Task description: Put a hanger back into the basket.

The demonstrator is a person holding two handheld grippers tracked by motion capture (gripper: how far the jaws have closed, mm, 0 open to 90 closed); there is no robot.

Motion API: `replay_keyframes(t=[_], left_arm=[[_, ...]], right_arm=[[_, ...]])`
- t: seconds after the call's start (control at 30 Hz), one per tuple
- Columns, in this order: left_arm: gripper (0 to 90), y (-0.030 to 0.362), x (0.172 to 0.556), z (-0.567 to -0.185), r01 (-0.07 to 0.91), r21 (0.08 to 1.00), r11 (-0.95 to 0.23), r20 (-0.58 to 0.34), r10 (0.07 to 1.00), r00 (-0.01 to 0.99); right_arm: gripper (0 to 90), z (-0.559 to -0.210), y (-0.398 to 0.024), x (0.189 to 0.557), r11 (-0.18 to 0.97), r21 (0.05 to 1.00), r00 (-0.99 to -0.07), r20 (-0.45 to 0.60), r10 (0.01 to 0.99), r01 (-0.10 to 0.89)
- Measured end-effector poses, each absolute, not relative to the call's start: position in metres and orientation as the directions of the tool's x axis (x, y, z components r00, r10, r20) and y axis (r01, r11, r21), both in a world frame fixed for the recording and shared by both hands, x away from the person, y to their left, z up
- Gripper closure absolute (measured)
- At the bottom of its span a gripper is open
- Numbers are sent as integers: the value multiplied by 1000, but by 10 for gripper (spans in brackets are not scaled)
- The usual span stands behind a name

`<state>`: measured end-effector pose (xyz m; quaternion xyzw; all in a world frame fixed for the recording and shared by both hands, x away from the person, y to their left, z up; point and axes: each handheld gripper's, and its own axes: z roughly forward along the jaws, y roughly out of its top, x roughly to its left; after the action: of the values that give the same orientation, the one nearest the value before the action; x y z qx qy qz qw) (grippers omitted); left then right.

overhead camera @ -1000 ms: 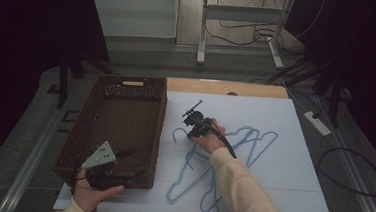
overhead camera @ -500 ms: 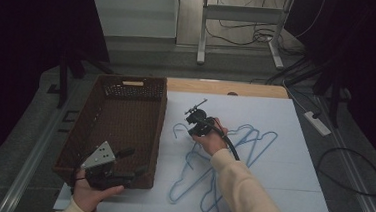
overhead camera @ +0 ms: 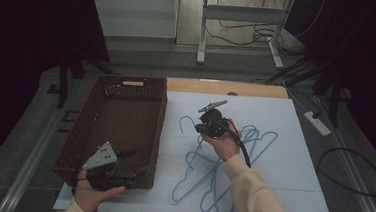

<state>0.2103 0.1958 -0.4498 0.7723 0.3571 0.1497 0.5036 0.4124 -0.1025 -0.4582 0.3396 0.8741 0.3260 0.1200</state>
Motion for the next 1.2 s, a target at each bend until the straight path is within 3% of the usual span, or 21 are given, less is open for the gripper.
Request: replay_keyframes(t=[0.43,1.2], left_arm=[[264,182,214,-444,426,870,-249,-147,693,706],[266,111,247,-433,487,804,-341,-172,650,740]], right_arm=[[861,-444,-127,394,476,740,-735,38,677,476],[860,-441,-136,382,435,780,-737,49,674,449]])
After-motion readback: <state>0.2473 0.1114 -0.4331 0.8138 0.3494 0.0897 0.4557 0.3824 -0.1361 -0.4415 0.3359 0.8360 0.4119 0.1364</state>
